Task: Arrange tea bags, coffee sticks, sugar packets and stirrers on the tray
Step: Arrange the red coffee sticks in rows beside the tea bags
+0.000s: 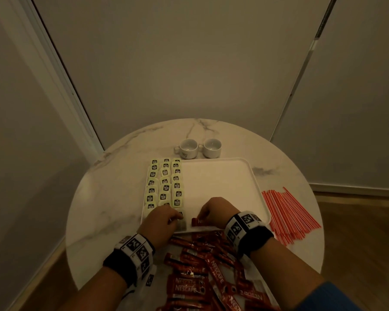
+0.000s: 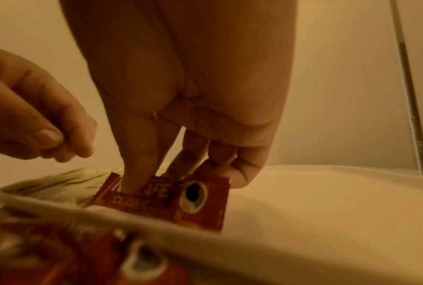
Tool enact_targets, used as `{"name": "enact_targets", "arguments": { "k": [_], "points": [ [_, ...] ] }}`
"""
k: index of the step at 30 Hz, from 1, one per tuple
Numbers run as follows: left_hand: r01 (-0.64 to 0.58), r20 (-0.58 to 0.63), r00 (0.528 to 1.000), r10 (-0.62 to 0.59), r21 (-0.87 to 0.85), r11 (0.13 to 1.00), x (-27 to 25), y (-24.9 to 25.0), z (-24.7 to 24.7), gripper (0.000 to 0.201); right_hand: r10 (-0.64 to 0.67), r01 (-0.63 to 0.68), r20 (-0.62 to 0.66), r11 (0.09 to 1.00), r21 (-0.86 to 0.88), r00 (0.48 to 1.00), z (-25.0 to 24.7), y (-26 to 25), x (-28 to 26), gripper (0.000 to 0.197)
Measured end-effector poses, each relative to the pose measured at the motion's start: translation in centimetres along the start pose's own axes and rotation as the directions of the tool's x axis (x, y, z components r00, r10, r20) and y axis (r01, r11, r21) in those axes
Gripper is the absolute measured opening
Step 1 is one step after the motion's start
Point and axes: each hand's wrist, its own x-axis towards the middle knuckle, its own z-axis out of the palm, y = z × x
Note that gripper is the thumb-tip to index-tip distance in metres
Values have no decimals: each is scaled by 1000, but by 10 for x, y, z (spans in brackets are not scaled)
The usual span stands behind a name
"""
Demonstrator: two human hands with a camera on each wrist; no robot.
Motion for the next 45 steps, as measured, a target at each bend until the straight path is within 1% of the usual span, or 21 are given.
{"name": "enact_targets", "arguments": {
  "k": [2, 4, 10, 14, 20, 23, 25, 29, 31, 32, 34, 35, 37, 38, 40, 42, 45],
  "points": [
    [-28, 64, 998, 21, 106, 994, 0, -3, 2, 27, 16, -16, 10, 1000, 9, 1000, 6, -1, 3, 18],
    [-39, 110, 994, 21, 162, 986, 0, -5, 5, 29, 22, -22, 9, 1000, 22, 1000, 10, -2, 5, 21],
    [-44, 149, 989, 13, 207, 977, 0, -11, 11, 33, -2, 2, 6, 1000, 5, 1000, 14, -8, 9, 19],
    [-41, 150, 989, 7, 223, 974, -1, -13, 13, 33, 8, -8, 5, 1000, -5, 1000, 15, -7, 11, 21],
    [-38, 170, 985, -4, 245, 969, -3, -12, 13, 35, 1, -1, 0, 1000, 2, 1000, 15, -8, 10, 18],
    [-37, 168, 986, -6, 249, 968, -4, -11, 14, 35, -3, 3, 3, 1000, 7, 1000, 15, -7, 10, 17],
    [-28, 154, 988, -6, 218, 976, -6, -9, 13, 34, -13, 13, -10, 1000, 14, 1000, 15, -7, 8, 16],
    [-48, 58, 998, 41, 142, 989, -9, -3, 10, 32, -34, 43, -127, 997, 68, 991, -1, -4, -2, 19],
    [-66, 48, 997, 60, 129, 990, -13, 4, 9, 31, -51, 68, -171, 994, 91, 984, -12, -2, -12, 17],
    [-89, 63, 995, 81, 131, 987, -14, 8, 10, 29, -57, 76, -178, 992, 102, 982, -15, -1, -18, 14],
    [-185, 131, 977, 166, 148, 972, -18, 18, 15, 27, -41, 57, -160, 993, 100, 986, -15, -1, -32, 9],
    [-244, 172, 961, 216, 162, 956, -20, 23, 18, 28, -19, 29, -132, 997, 70, 991, -12, -1, -38, 8],
    [-351, 246, 922, 298, 207, 913, -24, 31, 28, 32, 34, -39, -72, 997, -68, 997, 1, -1, -49, 15],
    [-381, 285, 907, 309, 247, 891, -26, 34, 33, 35, 62, -70, -59, 987, -144, 996, 8, 0, -54, 19],
    [-376, 365, 897, 249, 335, 864, -31, 37, 40, 44, 106, -119, -67, 963, -242, 992, 23, 3, -61, 21],
    [-381, 407, 886, 224, 360, 852, -36, 37, 43, 49, 117, -137, -86, 951, -276, 989, 36, 6, -66, 20],
    [-409, 418, 874, 248, 357, 840, -44, 36, 42, 50, 94, -125, -119, 948, -291, 988, 52, 11, -69, 19]
  ]
}}
